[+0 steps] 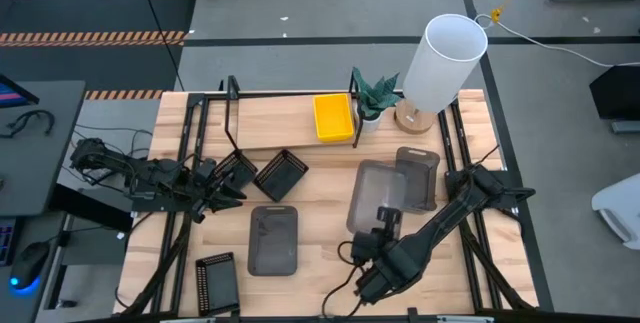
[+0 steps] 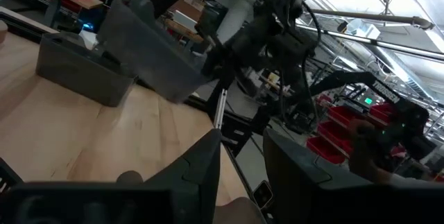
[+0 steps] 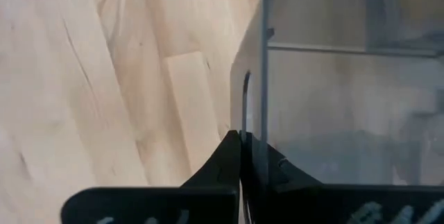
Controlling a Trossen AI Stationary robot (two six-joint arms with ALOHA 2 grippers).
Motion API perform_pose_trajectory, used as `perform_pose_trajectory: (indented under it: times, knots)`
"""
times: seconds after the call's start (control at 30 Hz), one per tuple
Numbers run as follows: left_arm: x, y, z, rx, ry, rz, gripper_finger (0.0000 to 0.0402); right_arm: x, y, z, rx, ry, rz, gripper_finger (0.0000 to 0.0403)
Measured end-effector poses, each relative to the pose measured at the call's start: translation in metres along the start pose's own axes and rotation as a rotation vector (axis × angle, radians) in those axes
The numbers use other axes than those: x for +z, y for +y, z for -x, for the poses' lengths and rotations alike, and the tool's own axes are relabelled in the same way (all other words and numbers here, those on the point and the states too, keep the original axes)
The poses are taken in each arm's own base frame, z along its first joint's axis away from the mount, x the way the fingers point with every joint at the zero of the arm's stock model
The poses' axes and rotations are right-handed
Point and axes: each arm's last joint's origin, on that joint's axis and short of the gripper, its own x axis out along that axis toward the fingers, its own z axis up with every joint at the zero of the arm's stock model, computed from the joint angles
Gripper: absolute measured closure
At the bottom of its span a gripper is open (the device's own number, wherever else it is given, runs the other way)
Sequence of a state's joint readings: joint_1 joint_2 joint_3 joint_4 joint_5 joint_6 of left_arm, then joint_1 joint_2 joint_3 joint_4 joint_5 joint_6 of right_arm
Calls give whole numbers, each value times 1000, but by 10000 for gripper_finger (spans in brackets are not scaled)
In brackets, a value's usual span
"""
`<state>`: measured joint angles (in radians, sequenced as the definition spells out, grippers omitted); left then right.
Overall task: Stack baskets on shelf by color
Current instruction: Stack the bottom right transparent black bin on the top transparent black bin
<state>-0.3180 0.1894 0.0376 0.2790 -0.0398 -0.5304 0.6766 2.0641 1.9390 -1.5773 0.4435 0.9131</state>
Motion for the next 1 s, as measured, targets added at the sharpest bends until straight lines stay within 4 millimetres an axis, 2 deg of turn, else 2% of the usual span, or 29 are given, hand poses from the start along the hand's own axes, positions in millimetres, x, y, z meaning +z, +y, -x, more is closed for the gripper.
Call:
perform_pose_trajectory:
  times: [0.13,0.27,0.53,0.7,1.0]
  knots:
    - [0,0,0,0,0,0,285,-6,-16,12,31,-14,-11,397]
    - [0,0,0,-1,0,0,285,-23,-40,9,13,19,-51,397]
    - [0,0,0,0,0,0,285,-69,-88,-13,70,63,-128,397]
    - [0,0,0,-1,0,0,285,-89,-112,-29,82,68,-154,397]
    - [0,0,0,0,0,0,285,-112,-126,-60,117,44,-67,396]
